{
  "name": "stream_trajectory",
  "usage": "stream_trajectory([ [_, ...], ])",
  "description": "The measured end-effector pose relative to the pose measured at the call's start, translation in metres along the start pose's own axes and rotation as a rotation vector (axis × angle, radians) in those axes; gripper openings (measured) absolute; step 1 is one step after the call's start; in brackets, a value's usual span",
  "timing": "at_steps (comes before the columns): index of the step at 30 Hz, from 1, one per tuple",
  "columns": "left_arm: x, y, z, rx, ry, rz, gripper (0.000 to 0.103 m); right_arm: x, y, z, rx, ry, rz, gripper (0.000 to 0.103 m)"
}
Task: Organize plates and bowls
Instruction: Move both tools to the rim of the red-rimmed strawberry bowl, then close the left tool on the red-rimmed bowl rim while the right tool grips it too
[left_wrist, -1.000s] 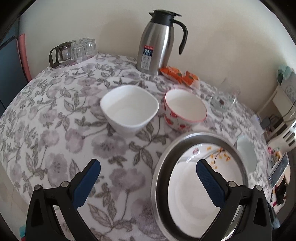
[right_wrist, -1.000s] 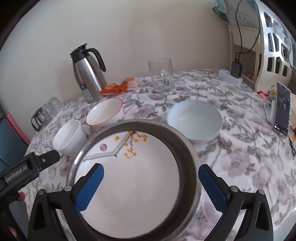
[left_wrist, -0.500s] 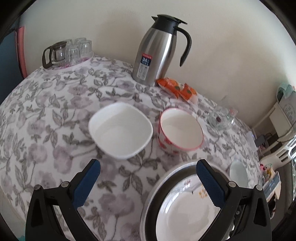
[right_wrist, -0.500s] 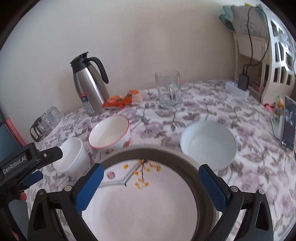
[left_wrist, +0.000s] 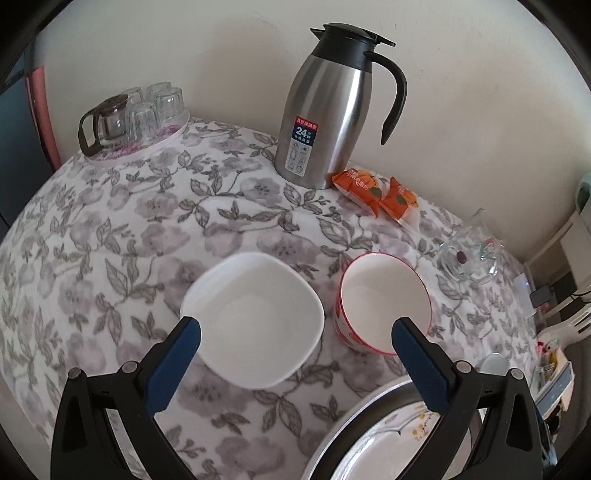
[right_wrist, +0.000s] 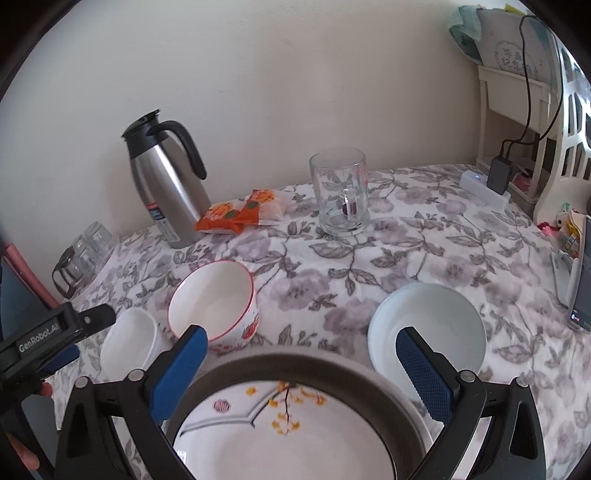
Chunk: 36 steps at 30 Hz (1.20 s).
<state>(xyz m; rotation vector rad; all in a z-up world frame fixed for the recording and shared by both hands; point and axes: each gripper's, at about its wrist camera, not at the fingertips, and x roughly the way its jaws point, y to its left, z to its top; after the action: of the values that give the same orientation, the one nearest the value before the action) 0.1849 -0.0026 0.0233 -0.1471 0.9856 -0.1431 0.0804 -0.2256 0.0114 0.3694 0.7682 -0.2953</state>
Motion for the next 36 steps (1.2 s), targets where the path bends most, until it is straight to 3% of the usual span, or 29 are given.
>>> stream_trajectory([
  [12,0.032,-0.021,0.018,0.079,0.033,-0.036,0.103,0.037,0.021,0.019,-0.042,0.066,0.045,0.101],
  [15,0.041,-0.025,0.022,0.094,0.040,-0.052,0.103,0.049,0.027,0.019,-0.047,0.097,0.053,0.089],
  [22,0.061,-0.036,0.026,0.146,0.056,-0.069,0.102,0.077,0.038,0.018,-0.040,0.174,0.054,0.075],
  [25,0.068,-0.043,0.026,0.175,0.073,-0.078,0.094,0.086,0.042,0.017,-0.040,0.201,0.048,0.071],
  [30,0.077,-0.049,0.028,0.206,0.078,-0.071,0.092,0.099,0.042,0.017,-0.016,0.238,0.057,0.052],
  [33,0.086,-0.054,0.027,0.228,0.099,-0.066,0.075,0.105,0.040,0.017,-0.009,0.251,0.047,0.042],
  [36,0.095,-0.055,0.024,0.218,0.118,-0.076,0.068,0.107,0.038,0.016,-0.006,0.249,0.042,0.037],
])
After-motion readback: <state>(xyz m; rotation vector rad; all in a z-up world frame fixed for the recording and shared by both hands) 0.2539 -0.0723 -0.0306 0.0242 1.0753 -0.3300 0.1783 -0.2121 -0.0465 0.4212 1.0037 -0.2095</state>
